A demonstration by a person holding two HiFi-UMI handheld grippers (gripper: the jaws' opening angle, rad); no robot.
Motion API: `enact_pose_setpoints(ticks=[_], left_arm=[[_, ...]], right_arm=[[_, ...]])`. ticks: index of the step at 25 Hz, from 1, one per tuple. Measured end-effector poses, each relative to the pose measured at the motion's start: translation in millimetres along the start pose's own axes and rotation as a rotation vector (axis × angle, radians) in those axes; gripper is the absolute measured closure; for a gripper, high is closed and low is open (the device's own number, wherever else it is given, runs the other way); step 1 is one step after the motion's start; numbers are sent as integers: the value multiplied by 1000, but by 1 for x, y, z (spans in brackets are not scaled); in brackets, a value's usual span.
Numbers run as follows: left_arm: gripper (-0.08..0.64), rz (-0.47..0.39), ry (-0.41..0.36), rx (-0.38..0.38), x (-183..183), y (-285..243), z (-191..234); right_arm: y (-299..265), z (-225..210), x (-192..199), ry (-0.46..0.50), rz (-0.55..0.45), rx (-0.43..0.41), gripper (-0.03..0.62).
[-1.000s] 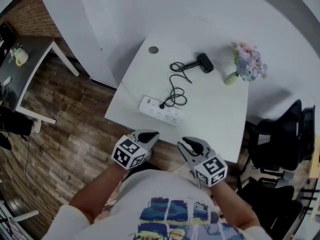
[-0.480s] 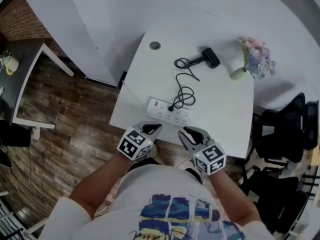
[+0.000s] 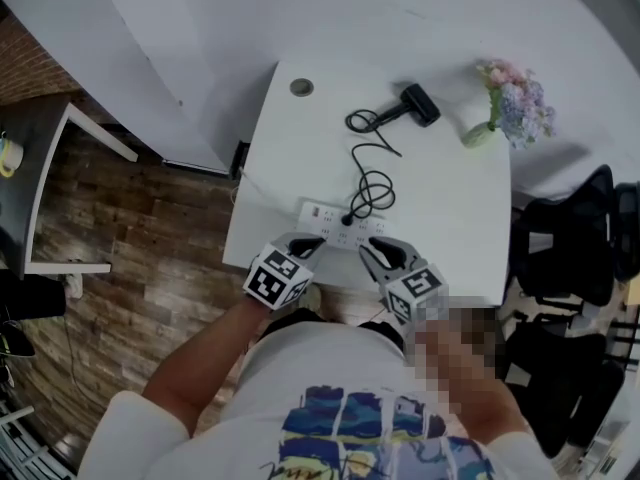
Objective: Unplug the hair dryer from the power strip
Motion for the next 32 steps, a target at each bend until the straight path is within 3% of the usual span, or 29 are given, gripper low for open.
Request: enact_pose_setpoints(ticks=[27,32], left_arm=[[558,146,-91,-13,-8,-44,27],[558,153,-79,13,-10,-43,29]], right_arm=[[-69,-37,-21,-92,97,-31,486],[-77,-38,-25,-95,101,-45,486]])
Point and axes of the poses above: the fingertips, and each gripper's own axes: y backward along the fingers, z to its left, x out of its underside, the point moved 9 cm from there along y, backward along the fingers, and after that the axes turned 14 degrees about z, right-handed, at the moved point
